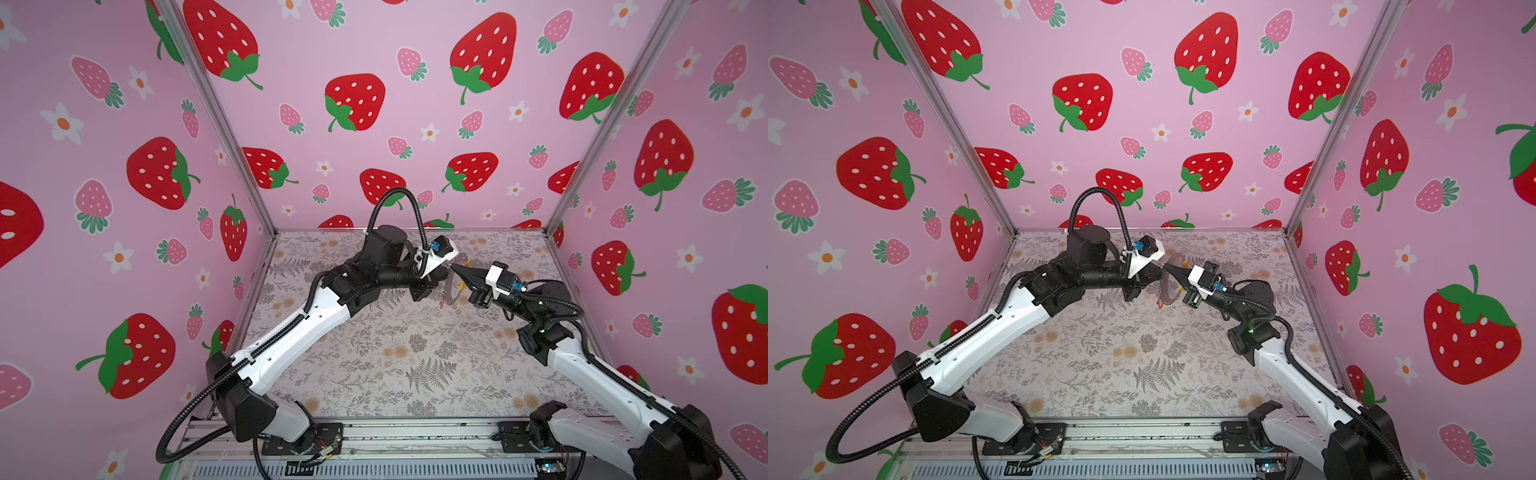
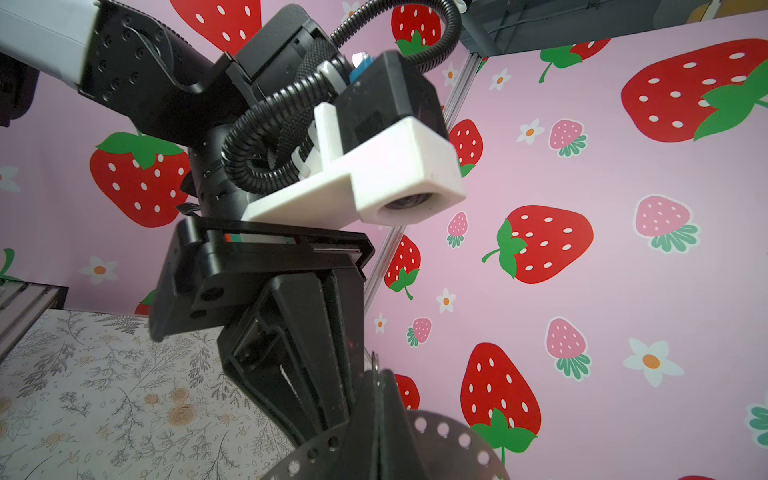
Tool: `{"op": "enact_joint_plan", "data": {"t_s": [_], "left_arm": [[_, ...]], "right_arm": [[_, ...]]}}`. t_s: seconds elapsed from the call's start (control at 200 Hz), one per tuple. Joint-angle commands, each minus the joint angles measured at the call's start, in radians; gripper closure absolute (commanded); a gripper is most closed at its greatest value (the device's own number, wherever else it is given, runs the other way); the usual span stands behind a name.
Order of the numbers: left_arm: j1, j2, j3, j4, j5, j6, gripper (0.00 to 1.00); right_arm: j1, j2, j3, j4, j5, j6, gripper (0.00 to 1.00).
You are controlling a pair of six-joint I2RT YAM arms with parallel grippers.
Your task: Put the keys on the keyring
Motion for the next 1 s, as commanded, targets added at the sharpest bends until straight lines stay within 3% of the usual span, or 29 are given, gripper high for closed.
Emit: {"op": "enact_joint_plan", "data": {"t_s": [0.0, 0.305, 0.635, 0.995], "left_arm": [[-0.003, 0.025, 0.045, -0.030, 0.067, 0.018, 1.00], [-0.003, 0.046, 0.080, -0.067, 0.092, 0.034, 1.00], [-0.002, 0.010, 0.086, -0.143, -0.051, 0.078, 1.00], [-0.002, 0.008, 0.127, -0.231, -0.134, 0.124, 1.00]], "right_arm": [[0.001, 0.003, -0.007, 0.077, 0.018, 0.013, 1.00], [0.001, 0.004, -0.018, 0.077, 0.032, 0.001, 1.00], [-0.002, -0.039, -0.035, -0.018, 0.069, -0.090, 1.00], [-0.002, -0.041, -0.023, -0.077, 0.069, -0.121, 1.00]]}}
